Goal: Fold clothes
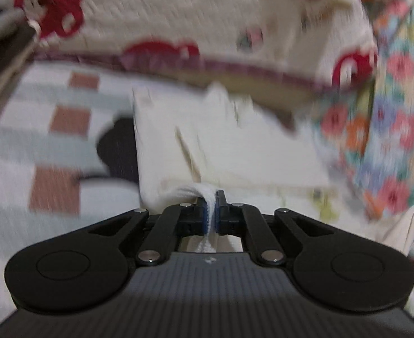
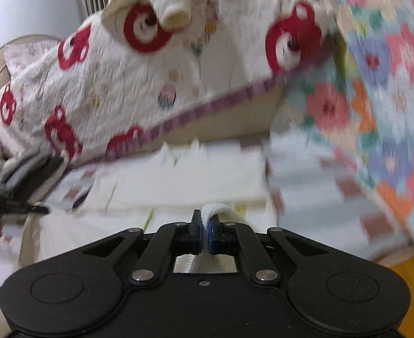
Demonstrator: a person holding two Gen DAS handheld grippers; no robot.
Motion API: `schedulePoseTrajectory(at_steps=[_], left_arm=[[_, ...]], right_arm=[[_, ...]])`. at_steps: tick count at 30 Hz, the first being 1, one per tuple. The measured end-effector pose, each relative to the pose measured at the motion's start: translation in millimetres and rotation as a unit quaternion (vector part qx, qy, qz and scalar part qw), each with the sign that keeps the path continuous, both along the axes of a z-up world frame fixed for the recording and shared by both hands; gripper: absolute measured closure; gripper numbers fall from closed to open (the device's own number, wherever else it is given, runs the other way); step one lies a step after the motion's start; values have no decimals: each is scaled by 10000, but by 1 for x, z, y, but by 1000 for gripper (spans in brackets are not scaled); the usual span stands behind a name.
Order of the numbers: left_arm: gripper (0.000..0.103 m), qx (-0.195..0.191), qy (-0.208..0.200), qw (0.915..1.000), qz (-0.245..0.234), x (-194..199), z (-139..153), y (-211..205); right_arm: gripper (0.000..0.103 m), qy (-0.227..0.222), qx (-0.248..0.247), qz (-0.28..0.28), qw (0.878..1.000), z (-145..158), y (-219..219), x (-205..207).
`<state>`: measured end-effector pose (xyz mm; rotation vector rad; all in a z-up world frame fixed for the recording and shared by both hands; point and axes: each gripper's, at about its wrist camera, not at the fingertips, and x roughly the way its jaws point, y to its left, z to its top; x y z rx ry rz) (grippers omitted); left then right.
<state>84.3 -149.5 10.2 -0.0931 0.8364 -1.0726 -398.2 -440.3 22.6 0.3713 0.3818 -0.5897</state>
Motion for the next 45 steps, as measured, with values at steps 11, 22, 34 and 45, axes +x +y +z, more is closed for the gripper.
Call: schedulePoseTrajectory(at_steps=[11,22,34,45], left_arm=[[97,228,235,9992,215,49,-42,-50],[41,470,1032,9932,-250,26,-33,14],[35,2159,293,9625,-1613,-53,-75,-10],[99,1690,-2078,9586,-969,-99,-22,7]], right_arm=[[98,354,-365,-101,9987,22,-67,83],[97,831,-186,-557,9948,-18,-90,113],[97,700,-68,-863,9938,-30,-70,108],[97,501,-73,-837,9952,-21,-67,95]])
